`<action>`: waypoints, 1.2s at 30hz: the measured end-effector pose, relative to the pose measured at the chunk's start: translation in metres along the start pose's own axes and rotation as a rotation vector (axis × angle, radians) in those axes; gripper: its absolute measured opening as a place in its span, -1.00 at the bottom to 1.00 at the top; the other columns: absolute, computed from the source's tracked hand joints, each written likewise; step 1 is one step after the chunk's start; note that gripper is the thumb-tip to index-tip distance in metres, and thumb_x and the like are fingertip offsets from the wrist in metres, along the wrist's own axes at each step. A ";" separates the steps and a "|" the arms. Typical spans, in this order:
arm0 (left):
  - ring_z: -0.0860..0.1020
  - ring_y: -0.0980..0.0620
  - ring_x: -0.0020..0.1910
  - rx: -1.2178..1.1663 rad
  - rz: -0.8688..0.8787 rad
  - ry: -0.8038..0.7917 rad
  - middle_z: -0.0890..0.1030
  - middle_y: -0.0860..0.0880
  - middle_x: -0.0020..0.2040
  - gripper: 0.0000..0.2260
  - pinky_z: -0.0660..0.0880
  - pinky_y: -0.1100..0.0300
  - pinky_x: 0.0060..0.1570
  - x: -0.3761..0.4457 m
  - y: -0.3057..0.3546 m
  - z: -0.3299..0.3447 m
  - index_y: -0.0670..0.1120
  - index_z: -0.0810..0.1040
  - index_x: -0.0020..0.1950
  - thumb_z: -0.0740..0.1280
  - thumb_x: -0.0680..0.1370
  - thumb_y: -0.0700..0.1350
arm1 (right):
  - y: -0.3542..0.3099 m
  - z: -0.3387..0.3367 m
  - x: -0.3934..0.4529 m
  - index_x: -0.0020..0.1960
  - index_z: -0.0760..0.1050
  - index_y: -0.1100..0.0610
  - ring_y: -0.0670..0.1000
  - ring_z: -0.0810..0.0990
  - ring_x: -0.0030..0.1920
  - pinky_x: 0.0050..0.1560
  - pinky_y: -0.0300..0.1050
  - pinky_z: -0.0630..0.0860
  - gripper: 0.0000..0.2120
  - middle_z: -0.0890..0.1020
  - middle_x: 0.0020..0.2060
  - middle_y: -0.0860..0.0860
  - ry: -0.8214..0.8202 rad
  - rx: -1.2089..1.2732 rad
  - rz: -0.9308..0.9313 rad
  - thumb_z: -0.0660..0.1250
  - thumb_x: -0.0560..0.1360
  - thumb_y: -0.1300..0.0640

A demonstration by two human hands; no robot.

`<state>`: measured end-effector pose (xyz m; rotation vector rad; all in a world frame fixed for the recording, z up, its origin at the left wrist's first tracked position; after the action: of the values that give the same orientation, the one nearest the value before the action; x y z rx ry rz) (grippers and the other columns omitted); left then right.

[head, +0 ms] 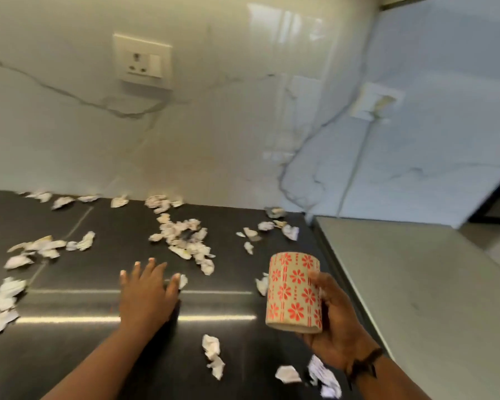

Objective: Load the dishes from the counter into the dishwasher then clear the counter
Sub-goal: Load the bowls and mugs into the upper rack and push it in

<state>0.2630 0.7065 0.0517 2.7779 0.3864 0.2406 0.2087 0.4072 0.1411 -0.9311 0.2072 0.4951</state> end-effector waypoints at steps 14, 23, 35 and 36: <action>0.53 0.14 0.23 -1.110 0.791 -1.122 0.47 0.23 0.31 -0.32 0.52 0.08 0.18 -0.284 0.340 0.026 0.37 0.17 0.42 0.38 0.37 0.36 | 0.001 -0.165 -0.248 0.24 0.50 0.35 0.31 0.62 -0.07 0.00 0.20 0.56 -0.39 0.61 0.00 0.33 0.432 0.443 -0.239 0.32 0.42 -0.13; 0.50 0.24 0.23 -0.854 0.749 -1.321 0.41 0.10 0.38 -0.09 0.50 0.20 0.19 -0.404 0.422 0.139 0.23 0.05 0.50 0.55 0.32 0.14 | 0.031 -0.311 -0.325 0.28 0.47 0.32 0.26 0.63 -0.06 -0.12 0.07 0.59 -0.39 0.60 0.09 0.31 0.610 0.528 -0.012 0.30 0.45 -0.14; 0.48 0.32 0.01 -0.400 0.851 -0.895 0.29 0.34 0.21 -0.19 0.44 0.54 -0.20 -0.442 0.481 0.236 0.23 0.06 0.41 0.46 0.32 0.28 | 0.055 -0.467 -0.292 0.12 0.52 0.12 0.10 0.65 -0.11 -0.24 -0.10 0.60 -0.50 0.65 -0.07 0.10 0.536 0.441 0.184 0.18 0.51 -0.29; 0.49 0.31 0.02 -0.398 0.823 -0.877 0.35 0.30 0.20 -0.21 0.49 0.47 -0.17 -0.432 0.483 0.244 0.24 0.10 0.40 0.47 0.31 0.26 | 0.054 -0.474 -0.283 0.09 0.52 0.10 0.09 0.64 -0.11 -0.25 -0.11 0.59 -0.50 0.64 -0.06 0.09 0.523 0.394 0.212 0.15 0.51 -0.32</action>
<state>0.0178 0.0694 -0.0644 2.1947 -0.9070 -0.6349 -0.0454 -0.0389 -0.0682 -0.6366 0.8542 0.3767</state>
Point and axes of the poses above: each hand's wrist, its own x-axis towards the middle knuckle, its own z-axis out of the palm, y = z × x, the point moved 3 cm from there along x, towards the middle knuckle
